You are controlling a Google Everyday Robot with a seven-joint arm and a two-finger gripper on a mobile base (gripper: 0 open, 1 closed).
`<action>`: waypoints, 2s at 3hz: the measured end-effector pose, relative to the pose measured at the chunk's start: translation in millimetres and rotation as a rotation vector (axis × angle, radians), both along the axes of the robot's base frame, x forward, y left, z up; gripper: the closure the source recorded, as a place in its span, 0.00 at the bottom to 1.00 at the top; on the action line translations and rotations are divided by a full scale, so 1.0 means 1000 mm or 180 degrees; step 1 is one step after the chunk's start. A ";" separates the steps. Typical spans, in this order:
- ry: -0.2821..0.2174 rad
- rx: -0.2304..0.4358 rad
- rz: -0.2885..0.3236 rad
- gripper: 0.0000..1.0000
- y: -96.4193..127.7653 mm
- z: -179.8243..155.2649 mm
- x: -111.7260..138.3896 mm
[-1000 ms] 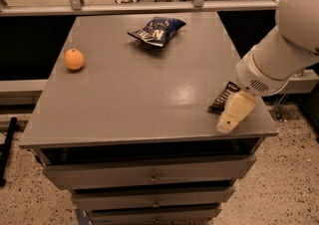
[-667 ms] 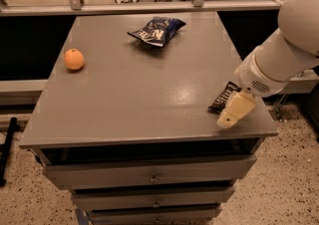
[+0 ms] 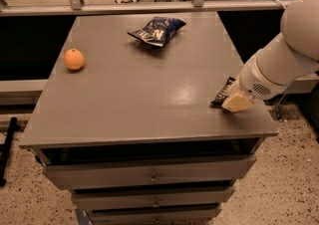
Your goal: Pick rxbar chocolate
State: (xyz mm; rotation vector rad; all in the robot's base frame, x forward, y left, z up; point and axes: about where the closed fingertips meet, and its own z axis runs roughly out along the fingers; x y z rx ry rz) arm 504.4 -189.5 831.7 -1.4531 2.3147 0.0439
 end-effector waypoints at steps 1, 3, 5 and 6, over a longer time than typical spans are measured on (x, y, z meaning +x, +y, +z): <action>-0.0010 0.0028 -0.0018 0.88 0.000 0.000 0.000; -0.0177 0.0077 0.0108 1.00 0.011 0.028 0.013; -0.0807 0.0122 0.0615 1.00 0.052 0.135 0.041; -0.0868 0.0128 0.0621 1.00 0.052 0.145 0.043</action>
Offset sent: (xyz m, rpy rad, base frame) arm 0.0017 -0.0006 0.0061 0.0238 -0.0148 -0.0093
